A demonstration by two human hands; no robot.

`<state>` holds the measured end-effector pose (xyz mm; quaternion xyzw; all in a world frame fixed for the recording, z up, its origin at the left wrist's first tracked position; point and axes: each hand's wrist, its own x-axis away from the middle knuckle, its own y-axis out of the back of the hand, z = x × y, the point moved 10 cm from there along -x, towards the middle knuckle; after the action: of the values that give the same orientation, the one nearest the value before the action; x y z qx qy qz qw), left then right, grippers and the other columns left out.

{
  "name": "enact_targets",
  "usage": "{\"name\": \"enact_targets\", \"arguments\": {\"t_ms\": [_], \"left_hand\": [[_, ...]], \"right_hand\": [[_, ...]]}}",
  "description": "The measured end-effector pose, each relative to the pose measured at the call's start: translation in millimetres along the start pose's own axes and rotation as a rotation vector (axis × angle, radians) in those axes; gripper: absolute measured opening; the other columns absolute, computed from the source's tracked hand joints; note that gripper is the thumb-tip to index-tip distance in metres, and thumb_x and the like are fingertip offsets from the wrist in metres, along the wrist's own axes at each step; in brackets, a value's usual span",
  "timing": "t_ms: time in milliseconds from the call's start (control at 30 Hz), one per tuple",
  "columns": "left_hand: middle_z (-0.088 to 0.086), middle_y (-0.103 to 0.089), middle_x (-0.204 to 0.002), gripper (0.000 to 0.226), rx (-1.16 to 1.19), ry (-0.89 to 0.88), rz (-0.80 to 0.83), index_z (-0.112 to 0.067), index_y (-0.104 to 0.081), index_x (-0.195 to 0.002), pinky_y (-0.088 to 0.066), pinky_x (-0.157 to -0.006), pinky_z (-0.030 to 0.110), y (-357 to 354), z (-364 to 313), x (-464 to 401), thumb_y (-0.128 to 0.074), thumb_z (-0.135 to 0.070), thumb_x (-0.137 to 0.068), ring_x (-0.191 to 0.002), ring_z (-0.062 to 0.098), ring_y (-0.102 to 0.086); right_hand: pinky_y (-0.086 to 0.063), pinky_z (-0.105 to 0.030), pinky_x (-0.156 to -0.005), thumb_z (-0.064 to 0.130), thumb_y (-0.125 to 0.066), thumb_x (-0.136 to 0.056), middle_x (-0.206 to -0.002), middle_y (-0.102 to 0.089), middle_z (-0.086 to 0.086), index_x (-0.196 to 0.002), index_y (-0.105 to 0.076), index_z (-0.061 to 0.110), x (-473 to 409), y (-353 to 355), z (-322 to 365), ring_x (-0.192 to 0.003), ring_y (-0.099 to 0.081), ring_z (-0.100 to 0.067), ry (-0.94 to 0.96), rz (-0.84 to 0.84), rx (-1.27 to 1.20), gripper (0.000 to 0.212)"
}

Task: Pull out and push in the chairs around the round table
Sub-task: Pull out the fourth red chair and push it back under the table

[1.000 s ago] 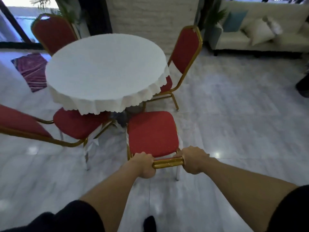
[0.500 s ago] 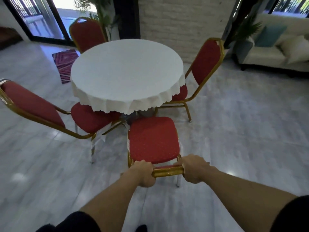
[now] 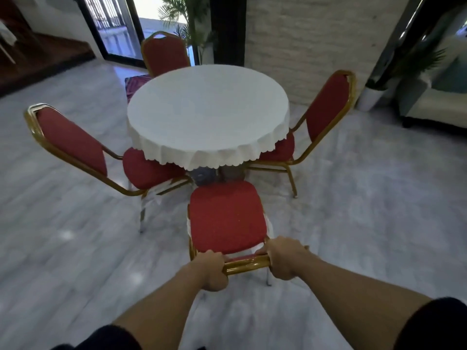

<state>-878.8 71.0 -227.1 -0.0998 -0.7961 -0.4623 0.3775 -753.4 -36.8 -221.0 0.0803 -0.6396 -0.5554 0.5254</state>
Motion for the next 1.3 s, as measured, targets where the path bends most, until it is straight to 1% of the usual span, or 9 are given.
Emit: {"name": "enact_targets", "arguments": {"t_ms": [267,433,600,833,933,1033,1133,1233,1300], "left_hand": [[0.004,-0.061,-0.103,0.043,0.039,0.059,-0.013,-0.023,-0.068,-0.127,-0.050,-0.081,0.033,38,-5,-30,-0.053,-0.012,-0.088,-0.100,0.027,-0.064],[0.001,-0.059,-0.093,0.024,0.058,0.073,-0.040,-0.029,-0.063,-0.095,-0.055,-0.082,0.038,81,5,-67,-0.054,-0.009,-0.084,-0.104,0.031,-0.067],[0.003,-0.061,-0.096,0.050,0.069,0.099,-0.069,-0.029,-0.070,-0.124,-0.058,-0.086,0.039,121,18,-104,-0.050,-0.009,-0.083,-0.097,0.028,-0.065],[0.003,-0.068,-0.104,0.060,0.088,0.156,-0.078,-0.034,-0.068,-0.127,-0.061,-0.088,0.042,167,44,-138,-0.047,-0.017,-0.073,-0.097,0.027,-0.068],[0.002,-0.066,-0.109,0.059,0.090,0.201,-0.063,-0.032,-0.065,-0.129,-0.061,-0.091,0.041,172,55,-144,-0.049,-0.019,-0.074,-0.100,0.025,-0.067],[0.000,-0.065,-0.110,0.059,0.115,0.234,-0.062,-0.036,-0.064,-0.130,-0.060,-0.089,0.039,175,58,-144,-0.050,-0.019,-0.075,-0.100,0.023,-0.066],[-0.001,-0.065,-0.114,0.058,0.110,0.278,-0.071,-0.040,-0.062,-0.130,-0.058,-0.093,0.043,173,57,-141,-0.050,-0.019,-0.077,-0.104,0.023,-0.065],[0.000,-0.065,-0.116,0.052,0.069,0.375,-0.089,-0.036,-0.064,-0.129,-0.058,-0.094,0.043,170,59,-138,-0.054,-0.019,-0.081,-0.105,0.025,-0.066],[0.000,-0.067,-0.114,0.047,0.032,0.393,-0.072,-0.035,-0.066,-0.128,-0.057,-0.095,0.040,172,52,-135,-0.057,-0.018,-0.085,-0.104,0.024,-0.067]], "right_hand": [[-0.057,-0.040,-0.085,0.009,-0.059,-0.088,-0.107,-0.073,0.000,-0.129,-0.073,0.049,-30,44,-10,-0.094,-0.067,-0.027,0.101,-0.040,0.003,0.059],[-0.052,-0.038,-0.078,0.008,-0.058,-0.088,-0.095,-0.067,0.004,-0.126,-0.074,0.051,-74,82,-18,-0.083,-0.057,-0.022,0.108,-0.075,0.002,0.060],[-0.054,-0.038,-0.080,0.008,-0.058,-0.089,-0.090,-0.059,0.006,-0.134,-0.069,0.053,-120,114,-25,-0.084,-0.058,-0.023,0.097,-0.054,0.049,0.065],[-0.057,-0.040,-0.086,0.012,-0.060,-0.089,-0.094,-0.065,0.001,-0.135,-0.070,0.045,-169,151,-25,-0.093,-0.066,-0.028,0.096,-0.040,0.096,0.057],[-0.057,-0.040,-0.088,0.011,-0.061,-0.089,-0.106,-0.073,-0.004,-0.118,-0.074,0.031,-177,157,-23,-0.100,-0.070,-0.031,0.092,-0.005,0.122,0.038],[-0.054,-0.037,-0.080,0.008,-0.060,-0.088,-0.088,-0.065,0.000,-0.091,-0.066,0.024,-180,160,-21,-0.084,-0.065,-0.027,0.114,0.006,0.149,0.017],[-0.049,-0.036,-0.077,0.009,-0.059,-0.090,-0.076,-0.056,0.003,-0.077,-0.058,0.025,-182,157,-24,-0.079,-0.061,-0.025,0.133,-0.011,0.142,0.020],[-0.053,-0.037,-0.076,0.012,-0.057,-0.090,-0.081,-0.064,0.003,-0.104,-0.077,0.028,-183,154,-22,-0.080,-0.065,-0.024,0.181,-0.019,0.091,0.029],[-0.054,-0.038,-0.079,0.017,-0.059,-0.089,-0.093,-0.071,0.002,-0.121,-0.076,0.038,-183,152,-22,-0.086,-0.068,-0.025,0.223,0.016,0.022,0.041]]}}
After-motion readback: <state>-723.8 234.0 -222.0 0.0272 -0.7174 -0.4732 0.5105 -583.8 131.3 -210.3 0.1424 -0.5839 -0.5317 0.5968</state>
